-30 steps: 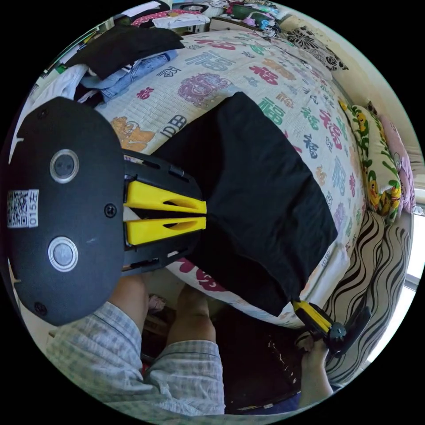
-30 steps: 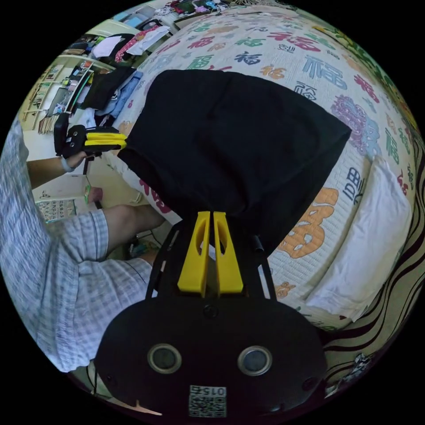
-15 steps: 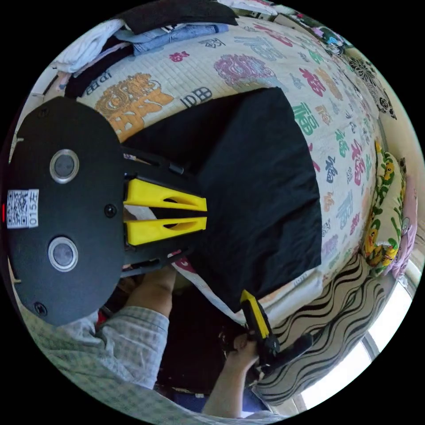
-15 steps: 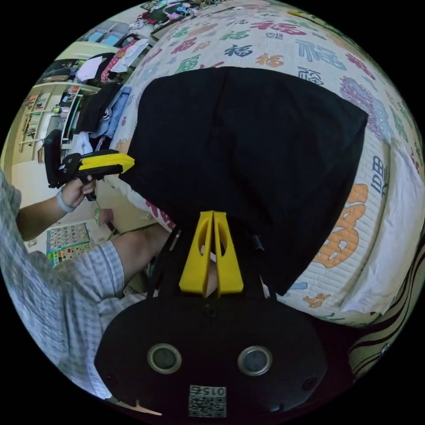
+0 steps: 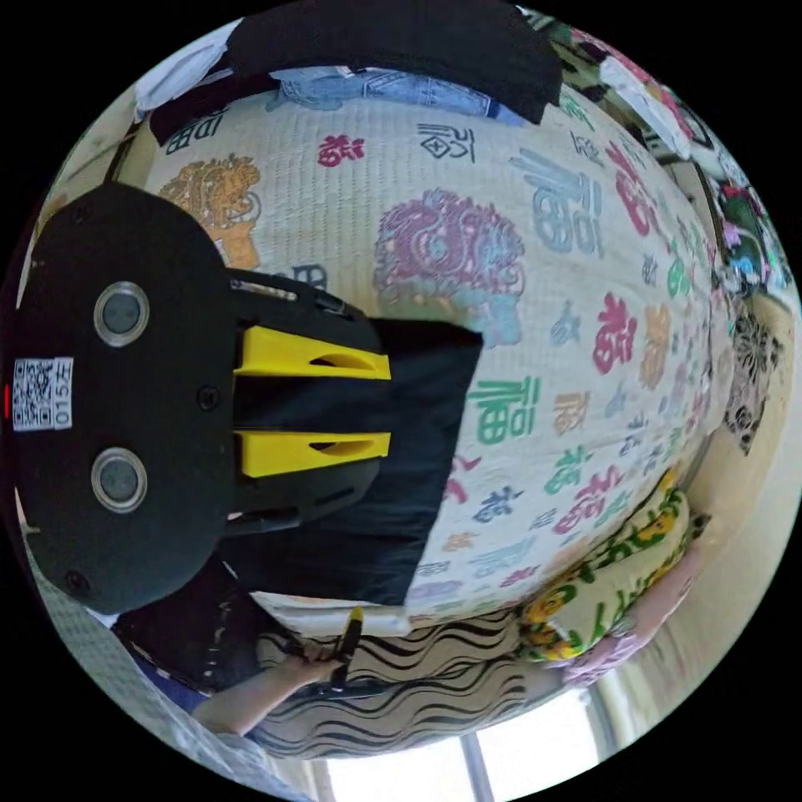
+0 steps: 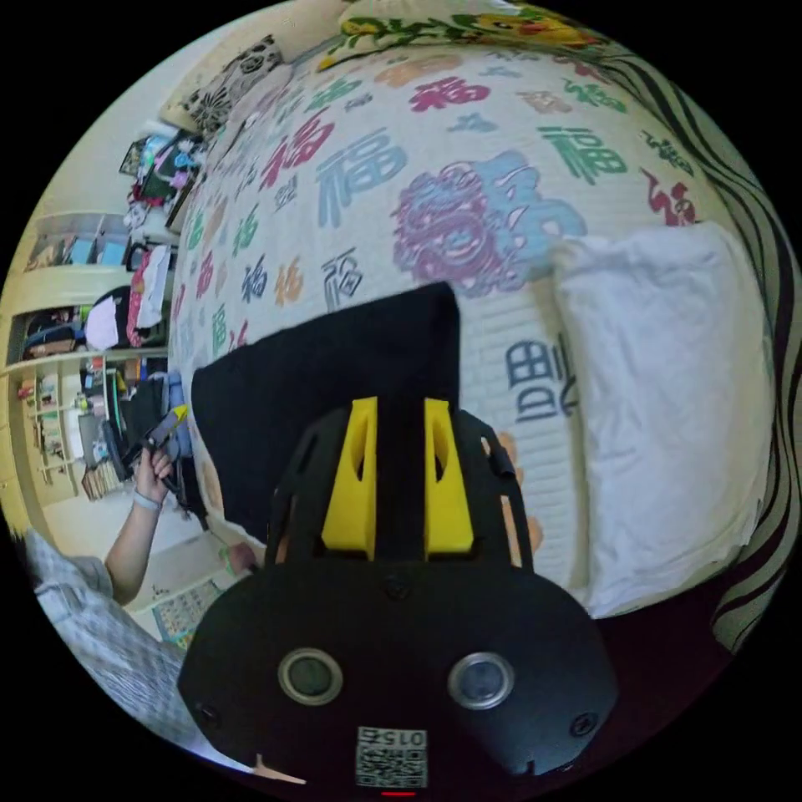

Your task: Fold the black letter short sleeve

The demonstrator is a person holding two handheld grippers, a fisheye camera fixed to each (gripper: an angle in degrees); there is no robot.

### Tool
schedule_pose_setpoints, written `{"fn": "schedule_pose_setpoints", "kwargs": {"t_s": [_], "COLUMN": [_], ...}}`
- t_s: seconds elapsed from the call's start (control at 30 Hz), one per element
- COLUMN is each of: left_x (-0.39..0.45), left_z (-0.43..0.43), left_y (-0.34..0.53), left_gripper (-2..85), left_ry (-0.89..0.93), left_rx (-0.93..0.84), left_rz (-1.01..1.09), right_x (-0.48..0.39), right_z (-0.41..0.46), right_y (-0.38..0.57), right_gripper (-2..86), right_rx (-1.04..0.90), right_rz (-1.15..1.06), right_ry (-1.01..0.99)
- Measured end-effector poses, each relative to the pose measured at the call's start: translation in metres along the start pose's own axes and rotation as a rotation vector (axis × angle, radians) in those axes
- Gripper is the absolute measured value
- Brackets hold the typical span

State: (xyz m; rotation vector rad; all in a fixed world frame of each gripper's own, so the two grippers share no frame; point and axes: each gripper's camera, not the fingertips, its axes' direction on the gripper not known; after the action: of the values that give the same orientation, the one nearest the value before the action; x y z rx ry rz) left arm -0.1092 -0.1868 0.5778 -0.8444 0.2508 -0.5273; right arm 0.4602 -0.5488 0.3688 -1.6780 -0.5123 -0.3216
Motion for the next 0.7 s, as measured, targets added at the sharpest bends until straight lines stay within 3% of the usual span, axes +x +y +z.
{"fn": "schedule_pose_setpoints", "kwargs": {"t_s": [0.1,0.17,0.27,0.47,0.63,0.7], "left_x": [-0.032,-0.036,-0.039,-0.065,-0.075,-0.083], "left_z": [0.016,0.031,0.045,0.024,0.008,-0.020], "left_y": [-0.034,-0.044,-0.047,-0.037,-0.017,0.002], "left_gripper": [10.4,9.2,4.8,2.2,7.1,8.6], "left_ry": [0.009,0.026,0.013,-0.017,-0.038,-0.041], "left_rx": [-0.024,-0.084,-0.184,-0.112,-0.057,0.009], "left_rz": [-0.095,-0.073,-0.018,-0.035,-0.042,-0.045], "right_x": [0.019,0.024,0.019,0.018,-0.001,-0.015], "right_z": [0.007,0.023,0.028,0.025,0.026,0.013], "right_y": [-0.037,-0.054,-0.062,-0.065,-0.071,-0.072], "right_gripper": [11.0,10.2,6.2,2.7,5.1,5.3], "right_rx": [0.010,-0.042,-0.067,-0.060,-0.075,-0.046], "right_rz": [0.106,0.155,0.125,0.142,0.108,0.073], "right_ry": [-0.015,-0.087,-0.036,-0.028,0.036,0.146]}}
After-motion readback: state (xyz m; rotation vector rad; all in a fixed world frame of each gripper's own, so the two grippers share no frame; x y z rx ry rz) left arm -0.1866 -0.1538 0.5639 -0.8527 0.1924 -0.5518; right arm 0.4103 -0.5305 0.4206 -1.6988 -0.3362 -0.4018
